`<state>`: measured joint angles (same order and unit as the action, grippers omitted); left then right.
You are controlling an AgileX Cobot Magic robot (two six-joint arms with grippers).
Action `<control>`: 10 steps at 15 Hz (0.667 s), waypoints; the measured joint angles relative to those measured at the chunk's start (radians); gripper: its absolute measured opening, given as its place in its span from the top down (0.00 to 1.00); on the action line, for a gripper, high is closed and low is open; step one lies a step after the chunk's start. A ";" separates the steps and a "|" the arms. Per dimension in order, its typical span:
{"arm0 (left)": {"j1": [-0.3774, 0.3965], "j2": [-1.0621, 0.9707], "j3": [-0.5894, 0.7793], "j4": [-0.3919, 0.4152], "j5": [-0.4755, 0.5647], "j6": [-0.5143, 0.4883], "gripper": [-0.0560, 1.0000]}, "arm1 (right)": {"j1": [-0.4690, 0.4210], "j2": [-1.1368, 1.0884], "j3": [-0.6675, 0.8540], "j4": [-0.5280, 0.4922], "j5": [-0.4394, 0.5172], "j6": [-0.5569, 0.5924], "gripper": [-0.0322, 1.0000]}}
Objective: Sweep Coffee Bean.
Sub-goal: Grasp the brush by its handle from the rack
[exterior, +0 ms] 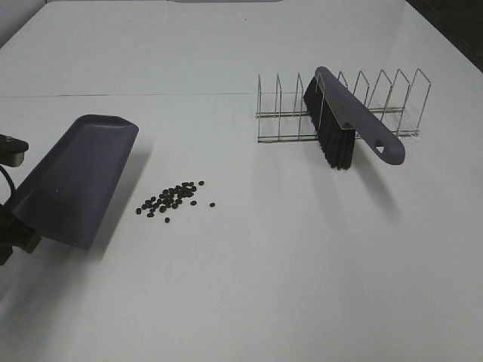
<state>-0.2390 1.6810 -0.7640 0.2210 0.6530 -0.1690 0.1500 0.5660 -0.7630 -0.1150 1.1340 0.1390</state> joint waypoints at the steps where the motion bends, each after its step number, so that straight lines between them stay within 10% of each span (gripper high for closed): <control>1: -0.003 0.000 -0.014 0.002 0.009 -0.006 0.63 | 0.000 0.041 -0.018 0.000 0.000 0.000 0.22; 10: -0.004 0.000 -0.025 0.023 0.070 0.001 0.63 | 0.000 0.376 -0.183 0.052 0.068 -0.044 0.22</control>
<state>-0.2430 1.6810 -0.7890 0.2440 0.7230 -0.1680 0.1500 0.9420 -0.9460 -0.0630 1.2020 0.0950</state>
